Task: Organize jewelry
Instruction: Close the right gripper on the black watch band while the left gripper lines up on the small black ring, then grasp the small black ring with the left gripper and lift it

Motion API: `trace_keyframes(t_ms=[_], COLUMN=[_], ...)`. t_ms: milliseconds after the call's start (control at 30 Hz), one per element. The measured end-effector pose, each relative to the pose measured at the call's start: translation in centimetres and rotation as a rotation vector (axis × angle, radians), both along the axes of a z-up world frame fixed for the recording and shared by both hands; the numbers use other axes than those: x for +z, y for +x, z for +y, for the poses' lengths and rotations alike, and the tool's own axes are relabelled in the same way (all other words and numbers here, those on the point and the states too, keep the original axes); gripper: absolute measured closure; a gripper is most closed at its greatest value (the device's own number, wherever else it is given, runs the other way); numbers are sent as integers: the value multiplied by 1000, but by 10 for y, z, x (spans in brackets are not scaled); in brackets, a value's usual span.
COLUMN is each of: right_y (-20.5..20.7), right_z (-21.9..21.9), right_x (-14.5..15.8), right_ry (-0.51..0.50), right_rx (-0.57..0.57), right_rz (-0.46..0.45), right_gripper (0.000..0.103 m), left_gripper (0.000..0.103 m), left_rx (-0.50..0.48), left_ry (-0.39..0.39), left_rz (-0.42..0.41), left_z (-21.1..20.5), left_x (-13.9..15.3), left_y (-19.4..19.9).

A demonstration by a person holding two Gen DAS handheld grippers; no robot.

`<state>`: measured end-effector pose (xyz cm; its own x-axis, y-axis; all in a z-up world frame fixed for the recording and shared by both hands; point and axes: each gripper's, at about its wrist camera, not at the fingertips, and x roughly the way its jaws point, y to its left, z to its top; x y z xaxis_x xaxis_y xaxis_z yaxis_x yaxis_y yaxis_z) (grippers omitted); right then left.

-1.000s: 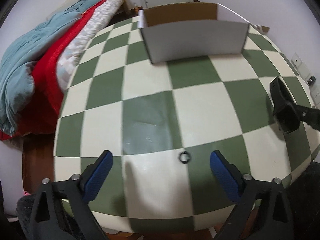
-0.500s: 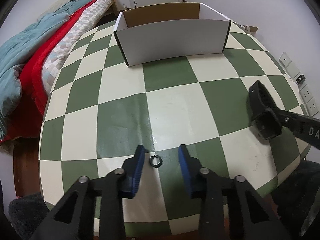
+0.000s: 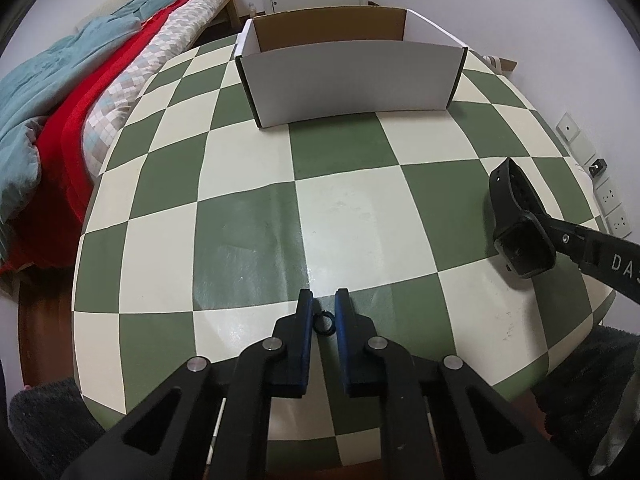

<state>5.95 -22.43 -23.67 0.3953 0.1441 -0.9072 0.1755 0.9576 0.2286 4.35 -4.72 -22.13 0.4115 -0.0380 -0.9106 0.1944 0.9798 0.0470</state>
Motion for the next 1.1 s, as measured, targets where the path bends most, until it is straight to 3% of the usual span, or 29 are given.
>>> trace_keyframes(t_ms=[100,267,400,433,500,533,567,900,1100], right_y=[0,1,2,3,4,4,3,0,1], right_z=[1,3,5,5,6,6,5,0,-1], right_x=[2,6,8,9,10,10,11,6,4], right_ry=[2,6,9,9,11,12,13,22,20], right_rx=[1,4,9,10,11,10,8,-9,-12], right_rz=[-5,-16,-24,-25,-27,-29,-31,-24,-19], right_gripper=[94,94,94,94,94,94,94,94,94], left_gripper=[101,101,96,91,65,42,41,41,72], left_rx=[2,11,62,90,125,131,133,39,4], left_ry=[-8,-29,-126,-144,-161,-169,-178,-59,-39], left_rz=[-9,-26,-6,-7,-9,-9,-9,28,10], left_z=[2,7,25,32,45,50,54,27,17], left_x=[5,16,21,23,25,25,23,-3,-5], left_y=[1,5,10,11,10,9,7,-7,-4])
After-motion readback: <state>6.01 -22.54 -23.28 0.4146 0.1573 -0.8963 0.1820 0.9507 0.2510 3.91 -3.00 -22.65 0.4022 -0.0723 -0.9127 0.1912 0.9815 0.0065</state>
